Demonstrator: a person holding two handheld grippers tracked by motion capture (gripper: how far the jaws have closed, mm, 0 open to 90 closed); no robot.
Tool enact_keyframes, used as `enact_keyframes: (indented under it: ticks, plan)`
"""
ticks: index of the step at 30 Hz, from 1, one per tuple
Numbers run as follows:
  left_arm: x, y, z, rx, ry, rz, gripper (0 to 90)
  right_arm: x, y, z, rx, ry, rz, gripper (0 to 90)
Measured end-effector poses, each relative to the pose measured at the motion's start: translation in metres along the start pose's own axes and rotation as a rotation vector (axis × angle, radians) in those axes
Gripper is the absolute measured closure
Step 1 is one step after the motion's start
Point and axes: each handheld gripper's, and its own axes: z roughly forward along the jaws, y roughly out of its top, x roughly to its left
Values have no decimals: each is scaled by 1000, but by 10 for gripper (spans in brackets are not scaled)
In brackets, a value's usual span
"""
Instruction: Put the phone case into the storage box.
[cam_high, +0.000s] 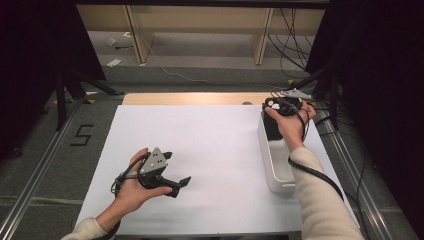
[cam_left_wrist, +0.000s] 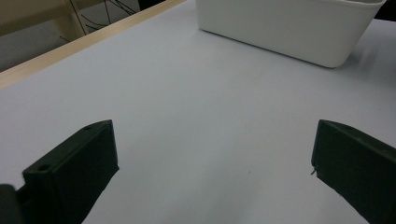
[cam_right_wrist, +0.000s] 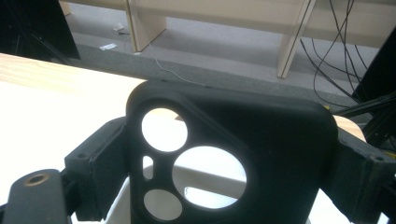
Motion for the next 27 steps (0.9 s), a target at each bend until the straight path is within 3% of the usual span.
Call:
enact_keyframes:
  ticks: [27]
  plan:
    - [0,0,0,-1,0,2,0,-1,-2,6,4,-9,3,98]
